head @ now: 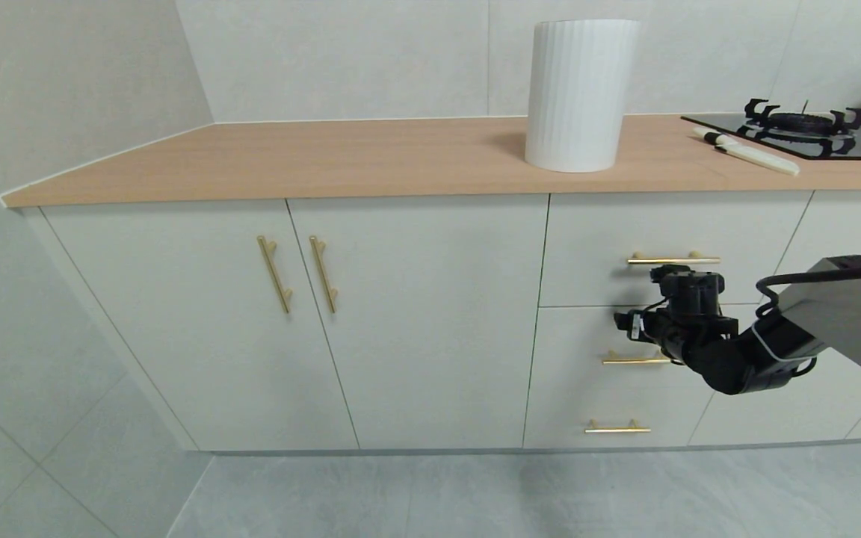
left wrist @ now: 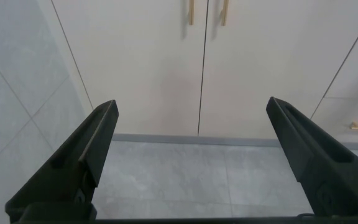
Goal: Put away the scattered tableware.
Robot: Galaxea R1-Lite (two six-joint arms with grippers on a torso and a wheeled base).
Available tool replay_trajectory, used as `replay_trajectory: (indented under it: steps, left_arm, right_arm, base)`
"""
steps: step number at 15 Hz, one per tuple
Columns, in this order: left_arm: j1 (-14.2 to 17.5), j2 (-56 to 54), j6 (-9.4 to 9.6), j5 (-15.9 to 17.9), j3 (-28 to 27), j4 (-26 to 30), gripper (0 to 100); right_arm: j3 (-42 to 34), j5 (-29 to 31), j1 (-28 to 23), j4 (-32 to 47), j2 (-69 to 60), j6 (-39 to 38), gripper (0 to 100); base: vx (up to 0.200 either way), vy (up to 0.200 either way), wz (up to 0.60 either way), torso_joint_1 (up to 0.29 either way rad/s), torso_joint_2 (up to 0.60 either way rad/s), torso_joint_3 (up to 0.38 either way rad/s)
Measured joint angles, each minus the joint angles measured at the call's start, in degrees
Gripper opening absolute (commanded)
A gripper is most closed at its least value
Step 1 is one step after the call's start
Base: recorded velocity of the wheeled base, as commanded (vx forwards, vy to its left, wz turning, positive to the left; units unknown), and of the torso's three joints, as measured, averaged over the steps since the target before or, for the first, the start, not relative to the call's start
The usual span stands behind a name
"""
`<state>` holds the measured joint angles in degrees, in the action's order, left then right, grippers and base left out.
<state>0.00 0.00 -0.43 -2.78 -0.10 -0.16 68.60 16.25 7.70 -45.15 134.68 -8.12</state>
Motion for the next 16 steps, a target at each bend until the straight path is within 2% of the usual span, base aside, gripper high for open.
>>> replay_trajectory:
  steps: [2,4,11,16]
  left_arm:
    - [0.0,0.0,0.0,0.0,0.0,0.0,100]
    - [0.0,0.0,0.0,0.0,0.0,0.0,100]
    - [0.0,0.0,0.0,0.0,0.0,0.0,100]
    - [0.0,0.0,0.0,0.0,0.0,0.0,100]
  right_arm:
    - [-2.3,0.2,0.0,-0.7,-2.0,-0.7,100]
    - [-7.6,0.1,0.1,-0.6,-6.9,-2.1,100]
    - [-34.7,0.9,0.3,-8.4,-36.7,-0.9,100]
    - [-52.5,5.3,0.4,-8.9,-64.4,9.4,100]
  base:
    - [0.0,0.0,0.0,0.0,0.0,0.0]
    - [0.0,0.0,0.0,0.0,0.0,0.0]
    - [0.0,0.0,0.0,0.0,0.0,0.0]
    - [0.0,0.0,0.0,0.0,0.0,0.0]
